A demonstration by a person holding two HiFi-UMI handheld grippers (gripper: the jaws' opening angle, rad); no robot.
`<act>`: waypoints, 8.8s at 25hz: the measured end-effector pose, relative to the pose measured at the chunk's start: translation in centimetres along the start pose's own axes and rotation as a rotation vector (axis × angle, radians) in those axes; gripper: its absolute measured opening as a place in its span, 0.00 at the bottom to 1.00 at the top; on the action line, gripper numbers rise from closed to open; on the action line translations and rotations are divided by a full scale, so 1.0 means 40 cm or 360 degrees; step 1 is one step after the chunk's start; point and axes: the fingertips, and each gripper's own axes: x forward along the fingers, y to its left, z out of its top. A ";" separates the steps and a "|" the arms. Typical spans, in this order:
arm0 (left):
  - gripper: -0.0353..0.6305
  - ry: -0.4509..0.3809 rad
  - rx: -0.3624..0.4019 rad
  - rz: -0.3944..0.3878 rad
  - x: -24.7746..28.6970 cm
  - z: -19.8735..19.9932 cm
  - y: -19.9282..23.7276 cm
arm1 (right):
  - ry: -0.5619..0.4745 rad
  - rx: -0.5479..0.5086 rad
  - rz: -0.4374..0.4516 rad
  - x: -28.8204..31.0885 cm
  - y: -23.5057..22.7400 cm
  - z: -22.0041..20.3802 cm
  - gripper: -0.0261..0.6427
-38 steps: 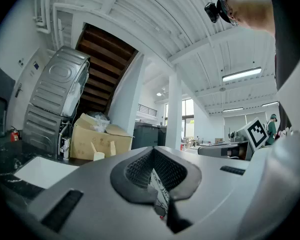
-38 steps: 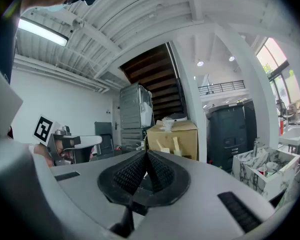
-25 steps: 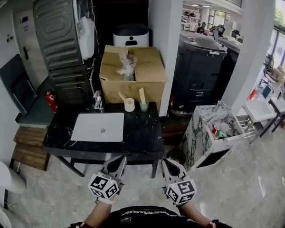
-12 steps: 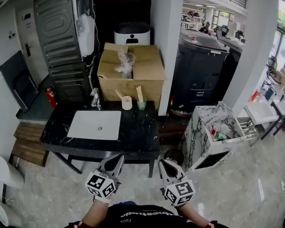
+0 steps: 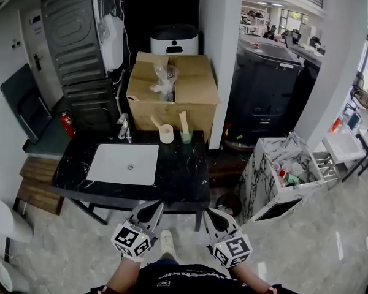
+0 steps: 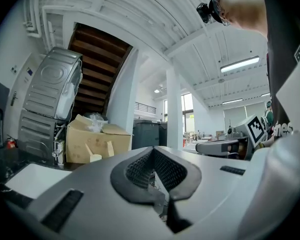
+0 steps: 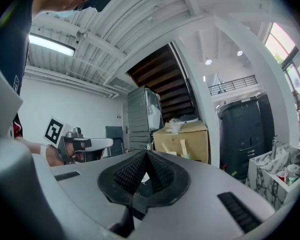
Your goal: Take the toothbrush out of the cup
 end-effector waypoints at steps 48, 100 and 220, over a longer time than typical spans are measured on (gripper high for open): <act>0.07 0.0024 -0.0191 -0.0186 0.560 -0.039 0.648 | 0.0041 0.0044 -0.0120 0.802 -0.369 0.030 0.16; 0.07 0.0095 -0.0288 0.0344 0.386 -0.091 0.746 | 0.0312 -0.0180 -0.0244 1.275 -0.712 -0.221 0.20; 0.41 0.0402 -0.0540 0.0478 0.916 -0.392 1.060 | 0.0086 0.0036 -0.0189 0.667 -0.440 -0.012 0.10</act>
